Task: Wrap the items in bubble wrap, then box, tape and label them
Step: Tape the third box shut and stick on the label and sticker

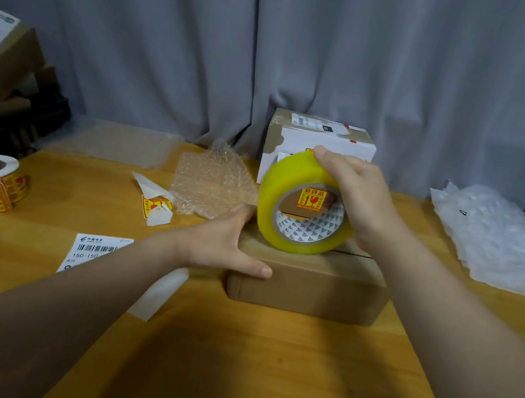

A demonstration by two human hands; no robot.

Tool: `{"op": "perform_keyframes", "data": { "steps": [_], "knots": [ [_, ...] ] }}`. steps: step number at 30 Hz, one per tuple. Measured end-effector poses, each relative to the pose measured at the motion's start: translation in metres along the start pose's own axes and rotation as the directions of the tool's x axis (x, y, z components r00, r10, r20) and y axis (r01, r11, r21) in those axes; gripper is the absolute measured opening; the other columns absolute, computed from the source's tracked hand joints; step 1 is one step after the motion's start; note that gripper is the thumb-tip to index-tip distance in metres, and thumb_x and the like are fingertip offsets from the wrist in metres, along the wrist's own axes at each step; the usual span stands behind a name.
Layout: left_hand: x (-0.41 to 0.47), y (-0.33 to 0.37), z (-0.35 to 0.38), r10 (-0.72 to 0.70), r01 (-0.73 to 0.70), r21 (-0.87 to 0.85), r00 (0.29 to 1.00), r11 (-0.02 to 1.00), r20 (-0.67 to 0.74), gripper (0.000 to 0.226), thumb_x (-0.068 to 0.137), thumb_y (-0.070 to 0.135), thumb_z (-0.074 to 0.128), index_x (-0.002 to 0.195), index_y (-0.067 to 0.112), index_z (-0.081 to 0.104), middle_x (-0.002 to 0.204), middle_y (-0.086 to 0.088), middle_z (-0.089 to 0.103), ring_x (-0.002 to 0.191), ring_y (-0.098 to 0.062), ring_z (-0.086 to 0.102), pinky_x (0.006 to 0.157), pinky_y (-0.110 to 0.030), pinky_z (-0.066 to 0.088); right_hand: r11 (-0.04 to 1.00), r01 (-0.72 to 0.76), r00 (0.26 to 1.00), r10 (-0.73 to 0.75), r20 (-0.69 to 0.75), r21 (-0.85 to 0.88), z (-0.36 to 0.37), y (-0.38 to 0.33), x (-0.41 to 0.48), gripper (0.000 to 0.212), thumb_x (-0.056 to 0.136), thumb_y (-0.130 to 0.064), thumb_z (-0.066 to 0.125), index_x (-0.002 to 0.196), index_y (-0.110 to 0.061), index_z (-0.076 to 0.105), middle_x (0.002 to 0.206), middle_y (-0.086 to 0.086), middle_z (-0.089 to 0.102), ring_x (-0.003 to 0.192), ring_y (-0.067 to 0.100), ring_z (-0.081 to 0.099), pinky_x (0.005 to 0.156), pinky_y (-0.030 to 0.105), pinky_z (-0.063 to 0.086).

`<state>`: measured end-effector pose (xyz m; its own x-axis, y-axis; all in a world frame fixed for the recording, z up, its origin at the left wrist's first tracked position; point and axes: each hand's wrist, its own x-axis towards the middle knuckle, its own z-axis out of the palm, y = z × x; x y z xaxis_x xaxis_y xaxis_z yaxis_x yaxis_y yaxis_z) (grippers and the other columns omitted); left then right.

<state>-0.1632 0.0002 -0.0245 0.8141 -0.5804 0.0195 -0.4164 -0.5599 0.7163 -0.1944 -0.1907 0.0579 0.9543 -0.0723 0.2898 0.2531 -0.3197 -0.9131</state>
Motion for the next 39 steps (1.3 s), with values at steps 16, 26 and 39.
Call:
{"op": "perform_keyframes", "data": {
  "steps": [16,26,39],
  "knots": [
    [-0.009,0.005,-0.043,-0.120,0.084,0.423,0.991,0.902,0.058,0.112,0.071,0.063,0.068,0.151,0.023,0.001,0.154,0.001,0.021,0.135,-0.015,0.030,0.106,-0.024,0.029,0.634,0.105,0.994,-0.039,0.104,-0.766,-0.018,-0.024,0.025,0.051,0.081,-0.058,0.057,0.081,-0.007,0.064,0.072,0.005,0.055,0.069,0.013,0.050,0.057,0.029,0.037],
    [-0.008,0.035,0.018,-0.099,0.202,0.622,0.976,0.757,-0.196,0.123,0.074,0.076,0.050,0.146,0.006,-0.022,0.157,-0.011,-0.016,0.147,-0.021,-0.004,0.117,-0.031,0.004,0.606,0.142,0.990,-0.068,0.127,-0.782,-0.018,-0.022,0.026,0.051,0.078,-0.060,0.058,0.074,-0.010,0.062,0.068,0.004,0.055,0.069,0.016,0.051,0.056,0.031,0.038],
    [-0.005,0.045,0.016,-0.222,0.232,0.698,0.969,0.677,-0.108,0.115,0.073,0.080,0.045,0.149,0.017,-0.016,0.158,-0.009,-0.012,0.147,-0.025,-0.003,0.117,-0.040,0.007,0.002,0.298,0.952,0.071,0.298,-0.954,-0.037,-0.026,0.029,0.060,0.082,-0.070,0.044,0.117,-0.024,0.061,0.105,0.001,0.061,0.088,0.020,0.050,0.062,0.029,0.039]
  ]
}}
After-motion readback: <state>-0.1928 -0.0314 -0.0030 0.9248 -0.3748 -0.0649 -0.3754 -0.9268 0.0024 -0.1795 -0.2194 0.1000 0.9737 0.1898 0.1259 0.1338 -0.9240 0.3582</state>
